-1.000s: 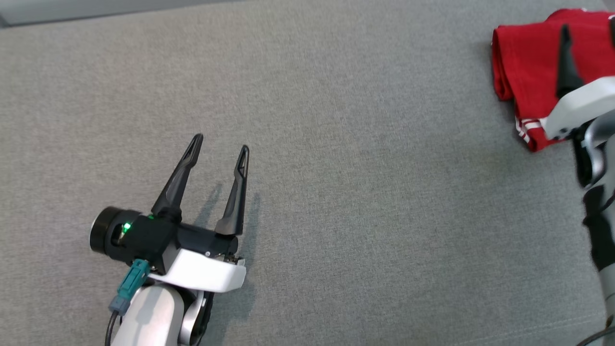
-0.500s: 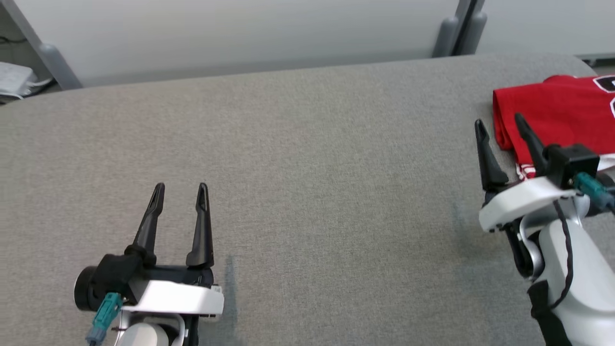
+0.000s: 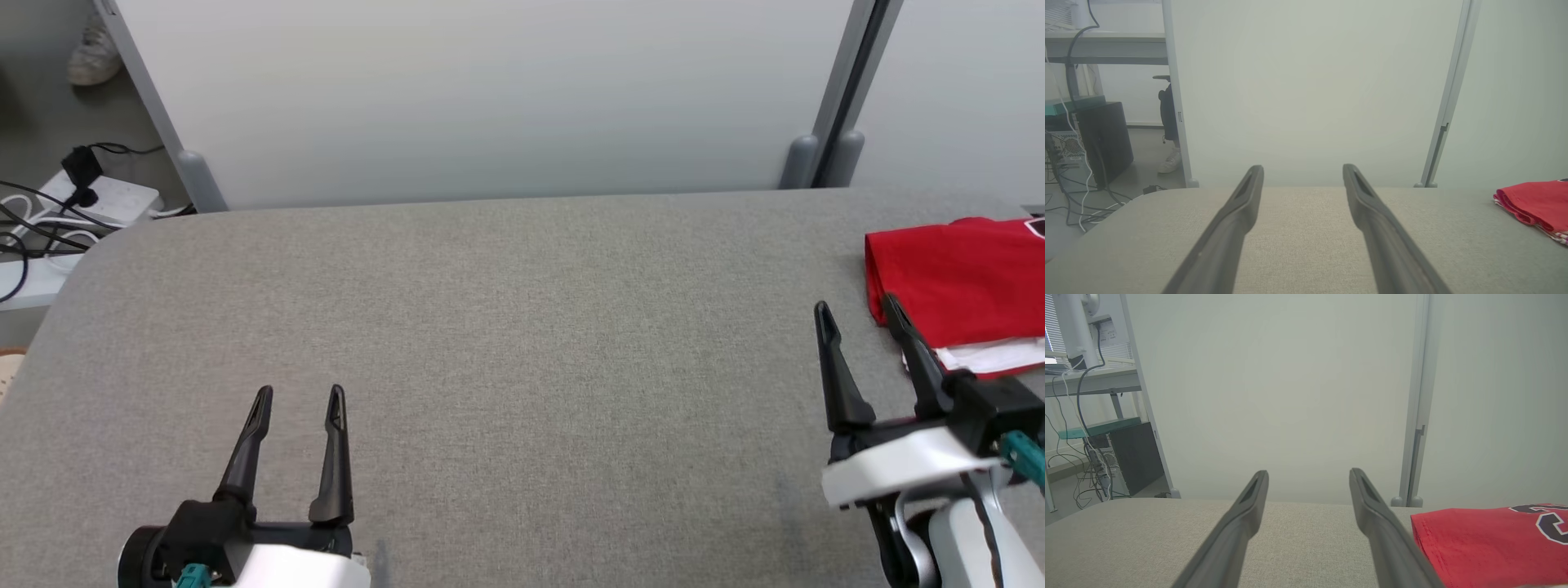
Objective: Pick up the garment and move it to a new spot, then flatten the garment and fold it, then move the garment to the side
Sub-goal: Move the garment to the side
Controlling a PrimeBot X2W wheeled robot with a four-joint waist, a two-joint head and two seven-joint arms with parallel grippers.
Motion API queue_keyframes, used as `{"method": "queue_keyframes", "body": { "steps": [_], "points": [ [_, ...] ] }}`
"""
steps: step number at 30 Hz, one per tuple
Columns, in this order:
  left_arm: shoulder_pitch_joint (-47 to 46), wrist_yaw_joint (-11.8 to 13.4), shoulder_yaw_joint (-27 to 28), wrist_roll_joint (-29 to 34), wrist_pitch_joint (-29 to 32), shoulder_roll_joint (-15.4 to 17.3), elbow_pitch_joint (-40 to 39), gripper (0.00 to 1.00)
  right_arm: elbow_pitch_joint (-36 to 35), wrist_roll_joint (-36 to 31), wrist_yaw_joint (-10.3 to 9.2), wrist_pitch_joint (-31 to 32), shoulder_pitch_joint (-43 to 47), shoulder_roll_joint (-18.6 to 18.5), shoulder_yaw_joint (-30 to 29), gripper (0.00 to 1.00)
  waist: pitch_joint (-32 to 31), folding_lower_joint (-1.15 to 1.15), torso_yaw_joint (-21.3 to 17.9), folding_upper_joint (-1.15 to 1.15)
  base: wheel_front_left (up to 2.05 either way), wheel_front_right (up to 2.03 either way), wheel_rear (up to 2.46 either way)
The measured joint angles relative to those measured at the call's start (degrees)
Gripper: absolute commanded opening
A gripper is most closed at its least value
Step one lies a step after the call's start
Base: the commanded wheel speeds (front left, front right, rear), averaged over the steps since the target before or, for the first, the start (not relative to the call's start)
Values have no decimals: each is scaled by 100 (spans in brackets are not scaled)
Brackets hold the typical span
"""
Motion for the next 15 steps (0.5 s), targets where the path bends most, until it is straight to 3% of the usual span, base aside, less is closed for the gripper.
{"method": "queue_keyframes", "body": {
  "steps": [6, 15],
  "points": [
    [297, -10, 170, 48, 0, -20, -119, 100, -433, 20, 0, 0, 671, 89, -92, 100, -221, 0, 86, 0, 0, 0, 0],
    [416, -332, 243, 152, 0, -48, 58, 100, -743, 21, -1, 0, 1234, 109, -214, 100, -402, 0, 158, 0, 0, 0, 0]
  ]
}}
